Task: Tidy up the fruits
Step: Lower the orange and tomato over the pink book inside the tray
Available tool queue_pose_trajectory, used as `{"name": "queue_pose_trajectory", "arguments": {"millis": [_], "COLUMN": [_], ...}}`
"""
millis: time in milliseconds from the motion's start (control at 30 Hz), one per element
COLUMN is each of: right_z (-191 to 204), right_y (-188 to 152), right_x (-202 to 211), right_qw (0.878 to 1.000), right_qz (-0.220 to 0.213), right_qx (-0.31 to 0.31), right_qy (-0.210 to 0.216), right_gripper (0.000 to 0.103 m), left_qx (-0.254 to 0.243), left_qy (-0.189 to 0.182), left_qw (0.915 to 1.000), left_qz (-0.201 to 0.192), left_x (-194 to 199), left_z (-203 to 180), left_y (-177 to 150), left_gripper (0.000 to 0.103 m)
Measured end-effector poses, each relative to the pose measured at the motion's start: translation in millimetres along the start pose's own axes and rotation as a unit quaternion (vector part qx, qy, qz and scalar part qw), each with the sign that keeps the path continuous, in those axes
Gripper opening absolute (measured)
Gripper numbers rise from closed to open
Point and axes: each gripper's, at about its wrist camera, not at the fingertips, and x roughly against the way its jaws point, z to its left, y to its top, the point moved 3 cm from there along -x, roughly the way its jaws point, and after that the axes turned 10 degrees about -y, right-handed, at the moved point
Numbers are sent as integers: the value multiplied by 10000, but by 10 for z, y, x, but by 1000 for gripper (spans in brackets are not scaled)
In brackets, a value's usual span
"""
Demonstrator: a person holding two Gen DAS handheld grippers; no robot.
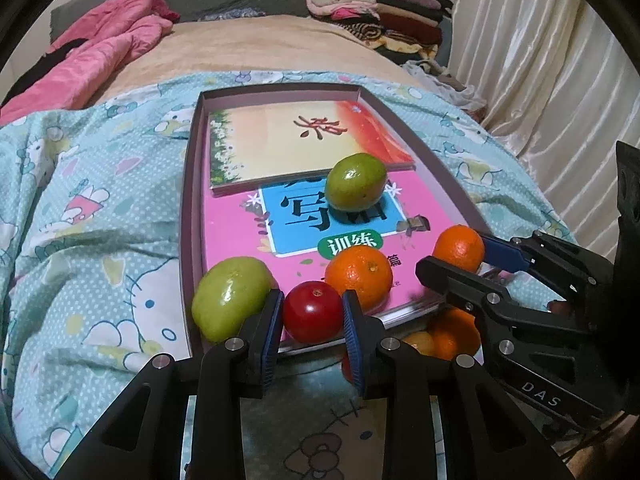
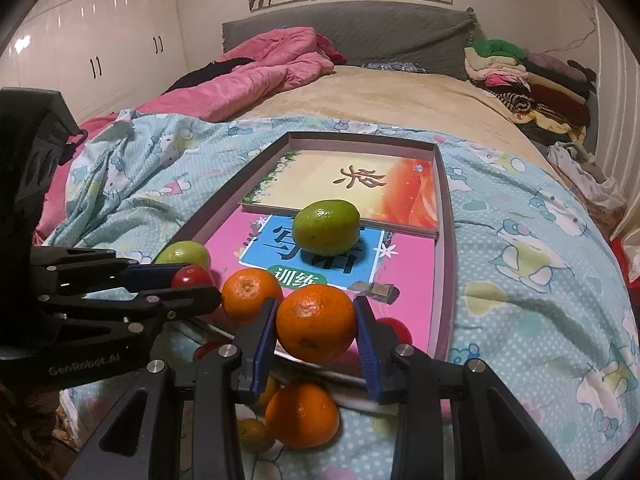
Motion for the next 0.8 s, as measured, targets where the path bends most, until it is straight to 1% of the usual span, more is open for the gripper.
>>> {"name": "queue_pose_trajectory", "arguments": {"millis": [133,467,800], "right_z": [22,91,84], "right_y": [20,34,76], "right_x": [-68,-214,-250], "right_qw": [9999,9992,9991], "right_qz": [19,96,66], "right_qx": [108,378,415], "right_qy": [-32,-77,-28], "right_gripper": [37,37,37], "left_qx": [70,93,-32], "left_qy": [-55,-58,30], "left_qw": [10000,9999,9999], "left_qz": [-16,-71,-103], "left_x": [-21,-60,-65], "left_z": [18,58,48], "left_y": [12,24,28], "left_gripper": [30,30,30]}}
